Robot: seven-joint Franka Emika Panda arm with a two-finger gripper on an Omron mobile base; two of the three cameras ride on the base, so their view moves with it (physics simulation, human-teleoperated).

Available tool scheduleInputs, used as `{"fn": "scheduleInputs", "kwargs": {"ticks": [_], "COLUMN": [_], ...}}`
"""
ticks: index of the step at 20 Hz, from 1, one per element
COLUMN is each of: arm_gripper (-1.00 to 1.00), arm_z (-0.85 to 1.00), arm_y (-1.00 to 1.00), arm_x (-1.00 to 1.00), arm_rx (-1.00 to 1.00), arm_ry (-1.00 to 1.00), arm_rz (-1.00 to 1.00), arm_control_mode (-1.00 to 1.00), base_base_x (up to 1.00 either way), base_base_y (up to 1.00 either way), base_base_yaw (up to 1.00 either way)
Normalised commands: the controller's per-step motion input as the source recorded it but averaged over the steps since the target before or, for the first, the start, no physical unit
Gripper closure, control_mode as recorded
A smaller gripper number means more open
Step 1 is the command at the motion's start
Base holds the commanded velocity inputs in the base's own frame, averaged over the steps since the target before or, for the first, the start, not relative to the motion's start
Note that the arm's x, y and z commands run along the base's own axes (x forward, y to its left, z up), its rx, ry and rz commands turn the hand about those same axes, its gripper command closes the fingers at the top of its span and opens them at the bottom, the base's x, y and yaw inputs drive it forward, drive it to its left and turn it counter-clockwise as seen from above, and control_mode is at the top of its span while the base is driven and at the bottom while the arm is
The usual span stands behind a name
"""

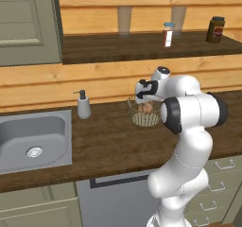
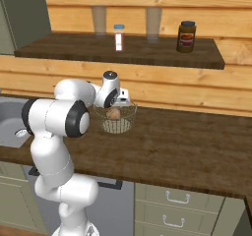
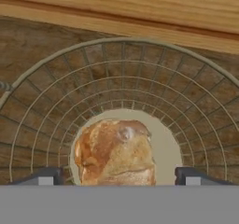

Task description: Open the cabinet, pick up the bread from the cabinet and place it in the basket. Then move the basket to the dining counter.

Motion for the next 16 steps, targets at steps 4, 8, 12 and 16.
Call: {"fn": "scheduleInputs", "kwargs": {"ticks": [4,8,12,16], "arm_gripper": [-1.0,-1.0,-1.0,-1.0], "arm_z": [0.0,0.16,0.3,0.02], "arm_y": [0.0,-0.15,-0.55,-0.43], "arm_x": [0.08,-0.03,-0.25,-0.08], "arm_rx": [0.0,0.0,0.0,0.03], "arm_ry": [0.0,-0.02,-0.01,0.06], "arm_rz": [0.0,-0.12,-0.46,-0.59], "arm_control_mode": [-1.0,-1.0,-1.0,-1.0], "base_base_x": [0.0,0.0,0.0,0.0], "base_base_y": [0.0,0.0,0.0,0.0], "base_base_yaw": [0.0,0.0,0.0,0.0]}}
